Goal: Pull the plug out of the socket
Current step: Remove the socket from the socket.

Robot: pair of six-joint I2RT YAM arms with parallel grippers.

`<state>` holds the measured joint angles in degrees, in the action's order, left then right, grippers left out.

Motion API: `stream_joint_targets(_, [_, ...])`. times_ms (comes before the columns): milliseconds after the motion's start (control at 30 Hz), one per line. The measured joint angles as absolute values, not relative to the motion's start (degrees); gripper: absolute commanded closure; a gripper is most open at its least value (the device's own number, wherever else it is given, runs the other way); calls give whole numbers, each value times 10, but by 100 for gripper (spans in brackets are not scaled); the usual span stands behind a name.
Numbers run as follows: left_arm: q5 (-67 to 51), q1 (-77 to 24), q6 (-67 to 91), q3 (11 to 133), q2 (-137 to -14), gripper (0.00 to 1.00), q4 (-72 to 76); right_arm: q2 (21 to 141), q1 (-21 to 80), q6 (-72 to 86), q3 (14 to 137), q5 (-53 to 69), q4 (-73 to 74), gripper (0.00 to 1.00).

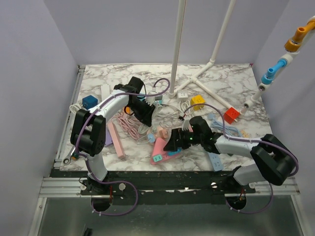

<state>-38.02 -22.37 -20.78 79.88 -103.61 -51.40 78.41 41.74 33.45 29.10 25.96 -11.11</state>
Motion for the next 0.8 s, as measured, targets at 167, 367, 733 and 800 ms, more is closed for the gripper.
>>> stream_joint_targets(167, [-379,-223,-212,809,-1037,100,-526,860,404,348,287,319,-233,9])
stream_joint_targets(367, [-379,-224,-214,820,-1044,100,-535,964,392,398,263,387,-421,30])
stream_joint_targets(733, [-374,-227,-216,834,-1053,100,-549,1013,386,522,186,429,-664,72])
stream_joint_targets(800, [-369,-228,-216,836,-1053,100,-546,1003,386,527,184,429,-663,74])
